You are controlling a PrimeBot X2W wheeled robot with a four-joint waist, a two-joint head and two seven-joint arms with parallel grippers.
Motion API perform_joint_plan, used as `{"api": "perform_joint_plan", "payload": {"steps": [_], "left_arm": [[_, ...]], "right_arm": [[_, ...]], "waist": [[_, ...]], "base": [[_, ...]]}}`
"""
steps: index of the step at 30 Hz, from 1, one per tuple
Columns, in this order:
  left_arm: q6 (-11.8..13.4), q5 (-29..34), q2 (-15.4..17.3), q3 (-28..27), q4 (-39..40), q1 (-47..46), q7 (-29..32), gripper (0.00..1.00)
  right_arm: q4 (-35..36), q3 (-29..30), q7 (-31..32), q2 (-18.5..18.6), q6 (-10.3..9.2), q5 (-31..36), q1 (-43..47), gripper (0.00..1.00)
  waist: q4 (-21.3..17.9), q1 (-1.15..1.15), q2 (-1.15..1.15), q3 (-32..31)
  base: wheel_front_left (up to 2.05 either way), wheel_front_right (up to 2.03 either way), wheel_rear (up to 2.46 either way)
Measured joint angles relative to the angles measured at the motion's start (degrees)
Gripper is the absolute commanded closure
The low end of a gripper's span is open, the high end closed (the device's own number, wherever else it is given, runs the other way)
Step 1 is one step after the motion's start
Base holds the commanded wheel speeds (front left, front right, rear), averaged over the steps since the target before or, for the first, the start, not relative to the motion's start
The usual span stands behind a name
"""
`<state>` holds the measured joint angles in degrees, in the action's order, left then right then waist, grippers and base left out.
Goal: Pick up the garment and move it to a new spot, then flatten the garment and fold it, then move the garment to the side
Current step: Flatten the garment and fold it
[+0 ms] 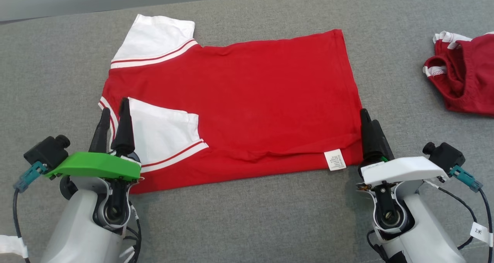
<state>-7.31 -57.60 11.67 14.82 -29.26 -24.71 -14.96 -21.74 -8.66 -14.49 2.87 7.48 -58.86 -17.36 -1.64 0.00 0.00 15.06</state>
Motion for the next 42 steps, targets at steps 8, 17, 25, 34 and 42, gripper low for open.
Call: {"api": "perform_joint_plan", "payload": {"steps": [8, 17, 25, 34, 42], "left_arm": [[-0.01, 0.97, 0.03, -3.01, 5.67, 5.23, -0.08, 0.00], [0.90, 2.10, 2.41, -2.57, 7.56, 16.02, 1.30, 0.00], [5.03, 0.66, 2.82, -1.35, 8.45, 20.20, 7.38, 0.00], [7.90, 0.20, 2.18, -1.79, 6.33, 19.86, 8.28, 0.00], [8.38, 0.16, 2.00, -1.86, 4.75, 19.03, 7.79, 1.00]], "right_arm": [[5.47, 2.22, -0.40, 0.89, 0.00, 4.86, 0.69, 0.00], [9.99, 6.24, -0.56, 1.54, 0.00, 18.57, 6.72, 0.00], [11.35, 7.66, 0.70, 0.87, 0.00, 24.10, 10.12, 0.00], [12.15, 7.64, 2.33, 0.25, 0.00, 25.97, 10.40, 0.00], [9.87, 8.18, 5.64, 0.13, 0.00, 30.15, 12.15, 0.00]], "waist": [[0.90, 0.00, 0.00, -1.48], [2.38, 0.00, 0.00, -4.54], [2.53, 0.00, 0.00, -5.85], [0.31, 0.00, 0.00, -4.90], [-0.90, 0.00, 0.00, -5.03]], "base": [[0.00, 0.00, 0.00], [0.00, 0.00, 0.00], [0.00, 0.00, 0.00], [0.00, 0.00, 0.00], [0.00, 0.00, 0.00]]}}
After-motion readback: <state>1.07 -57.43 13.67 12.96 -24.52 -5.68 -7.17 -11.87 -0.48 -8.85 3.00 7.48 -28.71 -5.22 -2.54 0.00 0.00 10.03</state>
